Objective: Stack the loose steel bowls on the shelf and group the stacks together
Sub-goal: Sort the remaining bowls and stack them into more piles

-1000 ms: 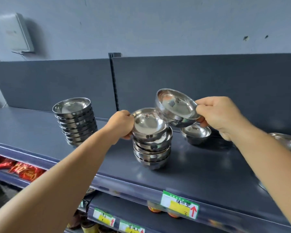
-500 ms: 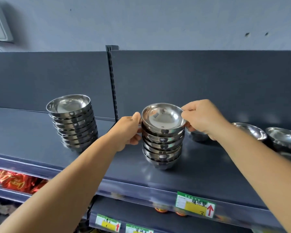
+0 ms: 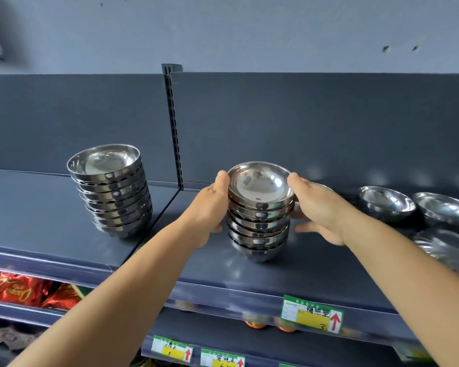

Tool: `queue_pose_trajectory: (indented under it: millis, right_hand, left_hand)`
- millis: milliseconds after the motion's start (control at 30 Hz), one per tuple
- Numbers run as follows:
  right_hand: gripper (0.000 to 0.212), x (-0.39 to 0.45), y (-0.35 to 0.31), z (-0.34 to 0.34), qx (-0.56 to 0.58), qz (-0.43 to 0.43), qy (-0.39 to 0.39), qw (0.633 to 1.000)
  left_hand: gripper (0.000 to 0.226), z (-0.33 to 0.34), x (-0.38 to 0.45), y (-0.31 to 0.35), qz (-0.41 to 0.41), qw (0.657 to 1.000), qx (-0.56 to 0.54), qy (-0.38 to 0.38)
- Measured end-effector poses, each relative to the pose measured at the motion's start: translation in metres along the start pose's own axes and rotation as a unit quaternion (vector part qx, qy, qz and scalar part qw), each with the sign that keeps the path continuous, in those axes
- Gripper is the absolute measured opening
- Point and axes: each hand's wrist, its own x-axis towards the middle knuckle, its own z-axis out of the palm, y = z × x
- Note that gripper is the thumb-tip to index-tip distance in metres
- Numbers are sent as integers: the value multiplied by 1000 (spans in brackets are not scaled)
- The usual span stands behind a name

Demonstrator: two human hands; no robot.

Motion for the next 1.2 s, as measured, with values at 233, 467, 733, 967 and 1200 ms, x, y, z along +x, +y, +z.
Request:
queue_pose_trajectory:
  millis: [233, 467, 733, 967, 1200]
  right_hand:
    - [50, -7, 6, 16, 90, 53, -26, 994]
    - [51, -2, -5, 41, 100, 46, -32, 993]
    - [54, 16, -21, 65, 83, 48, -36, 995]
    - [53, 7, -28, 55, -70, -35, 10, 997]
    - [52, -25, -23, 23, -361, -177, 87, 911]
  left_hand:
    - [67, 7, -10, 0, -22, 995, -87, -40]
    - [60, -13, -3, 2, -31, 996, -82, 3]
    - [52, -35, 11, 8, -49, 996, -47, 51]
    - [31, -41, 4, 26, 95, 975, 174, 101]
    - [27, -11, -21, 38, 330, 811, 471, 104]
